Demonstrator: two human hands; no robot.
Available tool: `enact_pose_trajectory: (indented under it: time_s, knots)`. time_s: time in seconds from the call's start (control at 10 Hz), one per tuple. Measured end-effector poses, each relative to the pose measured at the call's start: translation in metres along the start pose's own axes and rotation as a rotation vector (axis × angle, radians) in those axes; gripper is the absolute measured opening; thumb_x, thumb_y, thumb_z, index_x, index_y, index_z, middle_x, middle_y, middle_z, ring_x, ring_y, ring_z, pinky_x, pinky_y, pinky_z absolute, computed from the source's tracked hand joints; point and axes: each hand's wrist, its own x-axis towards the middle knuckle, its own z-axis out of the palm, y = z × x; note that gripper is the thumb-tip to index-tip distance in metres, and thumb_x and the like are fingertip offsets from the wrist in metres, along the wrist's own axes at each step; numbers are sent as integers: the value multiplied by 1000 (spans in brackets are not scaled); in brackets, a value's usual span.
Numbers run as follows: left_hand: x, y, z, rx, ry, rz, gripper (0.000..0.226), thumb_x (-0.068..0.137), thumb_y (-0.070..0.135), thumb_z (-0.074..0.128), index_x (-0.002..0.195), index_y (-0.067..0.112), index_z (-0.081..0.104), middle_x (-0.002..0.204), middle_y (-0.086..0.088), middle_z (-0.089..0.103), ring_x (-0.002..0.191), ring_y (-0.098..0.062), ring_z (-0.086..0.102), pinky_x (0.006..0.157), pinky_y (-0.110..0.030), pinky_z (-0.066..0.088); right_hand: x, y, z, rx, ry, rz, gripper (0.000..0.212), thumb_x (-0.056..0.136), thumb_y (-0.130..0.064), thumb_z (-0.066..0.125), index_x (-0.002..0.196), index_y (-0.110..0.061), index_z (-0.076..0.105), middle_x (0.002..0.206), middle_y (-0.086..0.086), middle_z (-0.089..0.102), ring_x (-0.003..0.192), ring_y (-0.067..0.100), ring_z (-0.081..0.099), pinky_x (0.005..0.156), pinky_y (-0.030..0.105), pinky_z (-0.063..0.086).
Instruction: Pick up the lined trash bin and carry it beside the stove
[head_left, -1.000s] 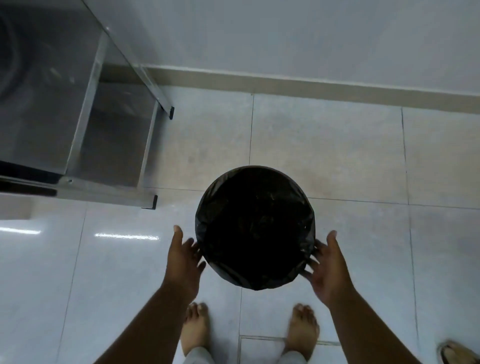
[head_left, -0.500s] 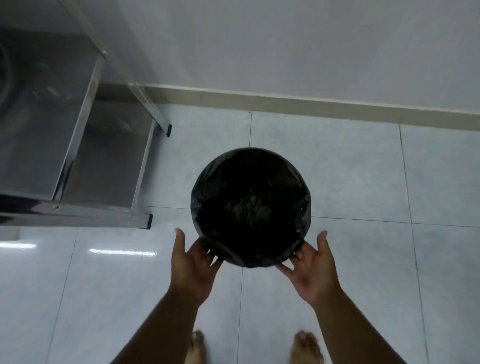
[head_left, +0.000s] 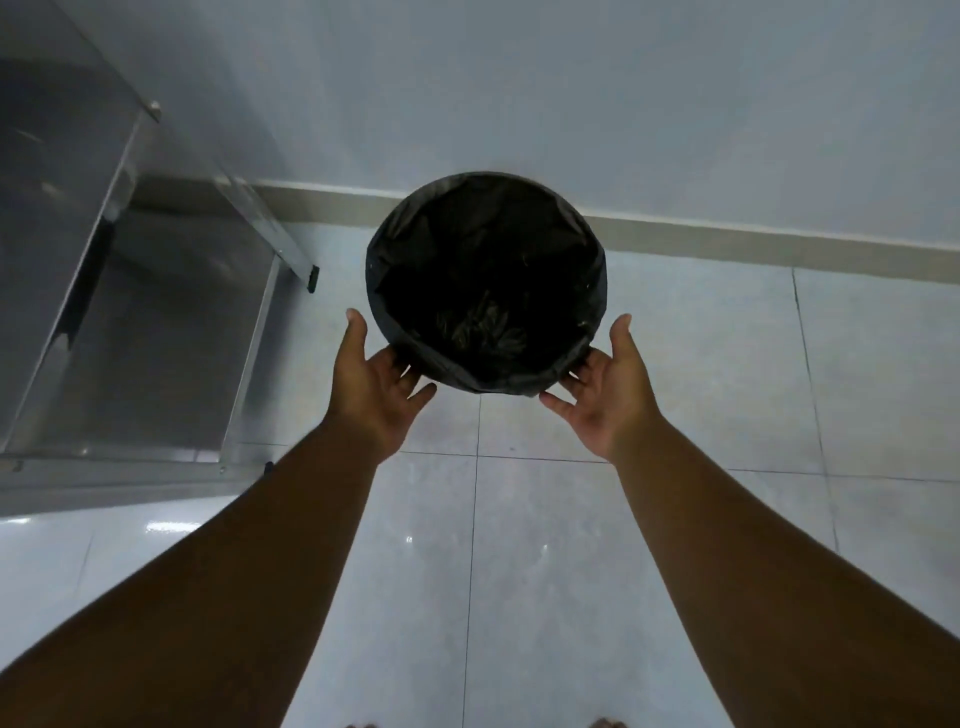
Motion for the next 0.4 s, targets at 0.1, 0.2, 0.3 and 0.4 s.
enact_pose_trajectory:
  time_s: [0.1, 0.2, 0.3, 0.4]
  knots:
    - [4, 5, 4, 49, -4, -2, 87, 91, 73, 29, 155, 15, 33, 162, -8, 37, 148, -30, 35, 122, -51, 21, 1, -8, 3, -56, 12, 1, 86, 89, -75, 27, 150, -16, 40, 156, 5, 43, 143, 29, 40, 117, 55, 27]
    - [-3, 5, 5, 90, 33, -7, 91, 90, 74, 32, 158, 14, 27, 165, -8, 29, 152, -30, 27, 123, -51, 20, -5, -10, 2, -85, 67, 7, 91, 88, -76, 29, 157, -16, 25, 164, 4, 28, 151, 29, 24, 118, 55, 22]
    - [-23, 13, 8, 159, 107, -24, 92, 91, 72, 37, 160, 13, 18, 168, -9, 19, 153, -29, 23, 123, -50, 22, -28, -17, 6, -181, 134, 7, 92, 88, -75, 31, 159, -18, 16, 167, 4, 18, 153, 28, 17, 119, 54, 22]
    - [-56, 27, 17, 499, 189, -42, 83, 94, 66, 40, 159, 17, 22, 167, -7, 22, 152, -29, 26, 122, -48, 23, -62, -35, 13, -465, 221, -52, 83, 91, -71, 32, 156, -20, 26, 165, 3, 24, 151, 26, 23, 120, 49, 23]
